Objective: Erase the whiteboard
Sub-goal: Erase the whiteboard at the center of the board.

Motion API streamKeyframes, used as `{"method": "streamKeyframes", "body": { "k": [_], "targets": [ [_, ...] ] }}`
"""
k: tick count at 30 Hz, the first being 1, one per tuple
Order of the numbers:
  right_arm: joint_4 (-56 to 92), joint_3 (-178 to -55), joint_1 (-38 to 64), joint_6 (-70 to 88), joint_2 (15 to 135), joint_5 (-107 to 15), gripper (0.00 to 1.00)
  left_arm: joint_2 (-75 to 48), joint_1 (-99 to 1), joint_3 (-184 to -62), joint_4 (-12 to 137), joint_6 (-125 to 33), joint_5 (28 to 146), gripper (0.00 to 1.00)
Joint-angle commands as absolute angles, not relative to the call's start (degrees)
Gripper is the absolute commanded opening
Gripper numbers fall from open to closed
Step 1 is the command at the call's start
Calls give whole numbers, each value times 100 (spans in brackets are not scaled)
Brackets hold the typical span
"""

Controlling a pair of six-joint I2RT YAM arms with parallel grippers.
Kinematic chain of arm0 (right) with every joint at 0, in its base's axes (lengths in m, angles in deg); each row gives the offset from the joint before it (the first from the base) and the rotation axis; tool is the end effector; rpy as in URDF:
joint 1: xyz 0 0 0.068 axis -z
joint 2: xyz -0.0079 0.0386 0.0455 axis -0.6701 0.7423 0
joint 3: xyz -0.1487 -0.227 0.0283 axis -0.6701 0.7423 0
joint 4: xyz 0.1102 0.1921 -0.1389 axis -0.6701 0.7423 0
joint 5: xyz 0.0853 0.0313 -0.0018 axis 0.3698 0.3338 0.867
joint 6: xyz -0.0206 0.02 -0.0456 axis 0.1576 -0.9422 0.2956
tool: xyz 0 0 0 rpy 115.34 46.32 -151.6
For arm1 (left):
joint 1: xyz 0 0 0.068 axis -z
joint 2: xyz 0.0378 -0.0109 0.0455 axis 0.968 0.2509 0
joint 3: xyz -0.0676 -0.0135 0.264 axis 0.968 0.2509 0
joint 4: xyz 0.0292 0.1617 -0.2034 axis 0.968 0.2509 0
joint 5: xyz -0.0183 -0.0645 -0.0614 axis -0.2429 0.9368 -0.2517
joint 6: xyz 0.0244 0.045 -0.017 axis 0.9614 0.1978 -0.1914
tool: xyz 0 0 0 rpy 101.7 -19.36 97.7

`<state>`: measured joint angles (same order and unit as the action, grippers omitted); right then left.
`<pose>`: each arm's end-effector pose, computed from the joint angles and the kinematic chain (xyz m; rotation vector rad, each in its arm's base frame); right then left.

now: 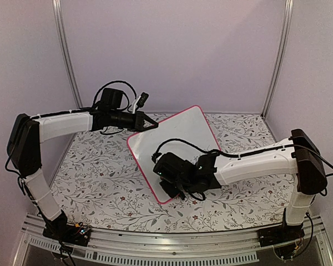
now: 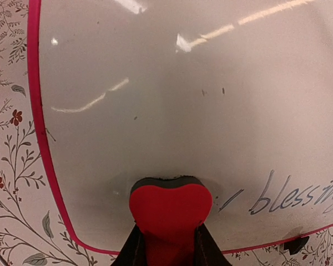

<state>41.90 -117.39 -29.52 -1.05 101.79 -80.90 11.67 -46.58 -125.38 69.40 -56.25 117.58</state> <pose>0.1419 0.3746 0.1997 -0.9416 2.2114 0.0926 0.3419 -0.2143 0.2655 0.5734 2.1526 -1.2257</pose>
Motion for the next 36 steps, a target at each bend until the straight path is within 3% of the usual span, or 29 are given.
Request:
{"method": "streamKeyframes", "body": {
  "k": [1,36],
  "targets": [
    [4435,-11451,-2903,-269,10218,-7833,0,1290,-4481,-12509,7035,-5438,11481,0],
    [4715,-11066,-3044,-459,10055,-7755,0,1309,-4477,-12526,7048,-5417,11463,0]
  ]
}}
